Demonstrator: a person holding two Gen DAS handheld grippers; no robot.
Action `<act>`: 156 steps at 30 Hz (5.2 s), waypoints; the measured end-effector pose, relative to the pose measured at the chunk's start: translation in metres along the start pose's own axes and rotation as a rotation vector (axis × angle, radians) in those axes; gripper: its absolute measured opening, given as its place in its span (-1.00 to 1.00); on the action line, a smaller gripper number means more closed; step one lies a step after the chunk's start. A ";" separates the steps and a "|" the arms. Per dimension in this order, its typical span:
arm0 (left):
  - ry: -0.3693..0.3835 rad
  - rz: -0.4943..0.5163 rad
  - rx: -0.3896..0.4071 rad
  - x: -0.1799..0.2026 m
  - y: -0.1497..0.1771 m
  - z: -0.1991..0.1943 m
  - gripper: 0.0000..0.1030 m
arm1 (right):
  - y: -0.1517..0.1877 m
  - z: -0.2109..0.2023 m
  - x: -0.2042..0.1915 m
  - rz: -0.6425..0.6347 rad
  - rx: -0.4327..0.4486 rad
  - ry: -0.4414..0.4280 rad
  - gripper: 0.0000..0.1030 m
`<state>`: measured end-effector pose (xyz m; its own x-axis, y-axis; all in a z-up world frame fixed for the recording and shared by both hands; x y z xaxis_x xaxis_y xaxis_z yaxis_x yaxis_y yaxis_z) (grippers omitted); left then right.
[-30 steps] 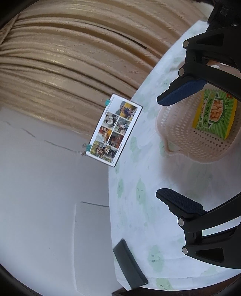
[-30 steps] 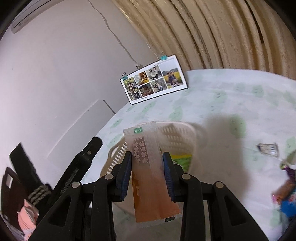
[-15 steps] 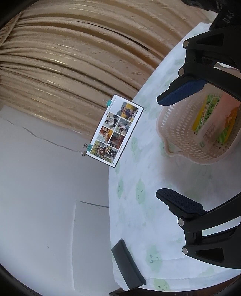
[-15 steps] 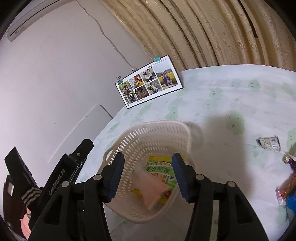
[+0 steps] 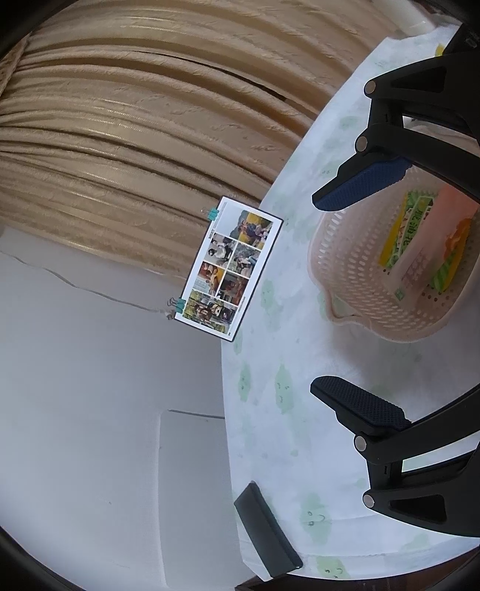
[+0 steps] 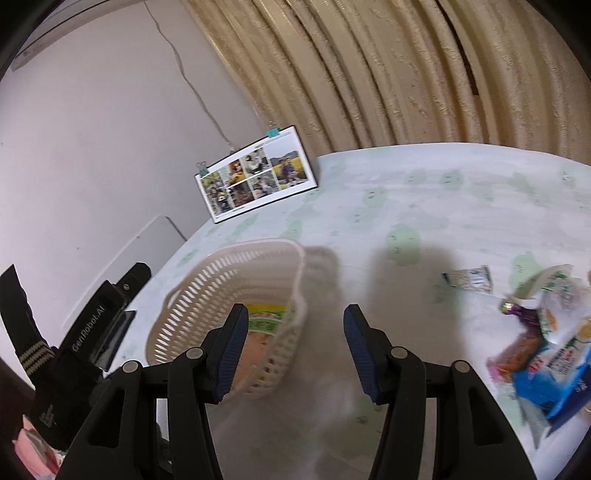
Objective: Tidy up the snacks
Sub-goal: 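Move the right gripper to the yellow jelly cup and grasp it, then grasp the small wrapped candy with the left gripper while the right gripper holds the jelly cup, then carry the candy to the basket and release it with the left gripper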
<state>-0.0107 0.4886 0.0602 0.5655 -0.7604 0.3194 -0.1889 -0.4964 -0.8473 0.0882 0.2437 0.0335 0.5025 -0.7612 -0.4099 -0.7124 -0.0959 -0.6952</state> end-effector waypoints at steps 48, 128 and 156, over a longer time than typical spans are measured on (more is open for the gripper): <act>0.248 0.466 -0.053 0.137 0.053 -0.019 0.77 | 0.006 -0.104 0.273 0.417 0.054 0.408 0.01; 0.469 0.550 -0.337 0.250 0.092 0.026 -0.17 | -0.011 -0.128 0.245 0.340 0.137 0.329 -0.20; 0.149 0.323 -0.082 0.110 0.020 0.006 -0.16 | -0.011 -0.121 0.191 0.262 0.132 0.185 -0.20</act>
<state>0.0522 0.3973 0.0761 0.3438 -0.9333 0.1041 -0.4063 -0.2477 -0.8795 0.1329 0.0213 0.0346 0.2054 -0.8534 -0.4790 -0.7297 0.1926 -0.6560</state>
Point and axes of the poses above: each gripper's, at about its wrist camera, not at the fingertips, and z roughly the way its jaws point, x to its right, y to its underside, the point moved 5 cm from there along z, roughly the way its jaws point, and after that the axes turned 3 degrees about -x, right-handed, at the moved point
